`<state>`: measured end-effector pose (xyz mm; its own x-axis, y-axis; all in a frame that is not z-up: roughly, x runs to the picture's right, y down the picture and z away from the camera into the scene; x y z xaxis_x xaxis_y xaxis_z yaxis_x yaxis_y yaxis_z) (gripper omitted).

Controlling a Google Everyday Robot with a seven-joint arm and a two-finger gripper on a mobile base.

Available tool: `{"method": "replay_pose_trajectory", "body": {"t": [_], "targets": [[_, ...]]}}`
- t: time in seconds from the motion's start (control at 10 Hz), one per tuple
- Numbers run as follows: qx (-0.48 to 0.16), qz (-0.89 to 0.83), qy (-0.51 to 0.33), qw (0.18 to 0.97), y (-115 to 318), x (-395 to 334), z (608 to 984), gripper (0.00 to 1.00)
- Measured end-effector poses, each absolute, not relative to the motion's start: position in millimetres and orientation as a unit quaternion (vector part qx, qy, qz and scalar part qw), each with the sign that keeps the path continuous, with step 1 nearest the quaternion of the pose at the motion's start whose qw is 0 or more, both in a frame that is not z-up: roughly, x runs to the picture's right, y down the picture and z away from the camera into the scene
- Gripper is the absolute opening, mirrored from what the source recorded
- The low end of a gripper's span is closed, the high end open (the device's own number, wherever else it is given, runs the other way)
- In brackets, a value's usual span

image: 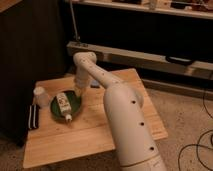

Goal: Drag the ceramic bowl in a circle

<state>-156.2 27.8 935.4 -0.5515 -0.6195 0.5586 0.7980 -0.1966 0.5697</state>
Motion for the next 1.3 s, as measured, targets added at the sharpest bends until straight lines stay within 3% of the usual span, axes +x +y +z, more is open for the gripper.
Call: {"method": "replay_pose_trajectory", "body": {"t": [0.8, 1.3], "targets": [[-0.141, -0.738, -0.399, 0.526, 28, -57, 930, 0.08], [-0.178, -0.7, -0.371, 0.583, 47, 60, 906, 0.08]]}}
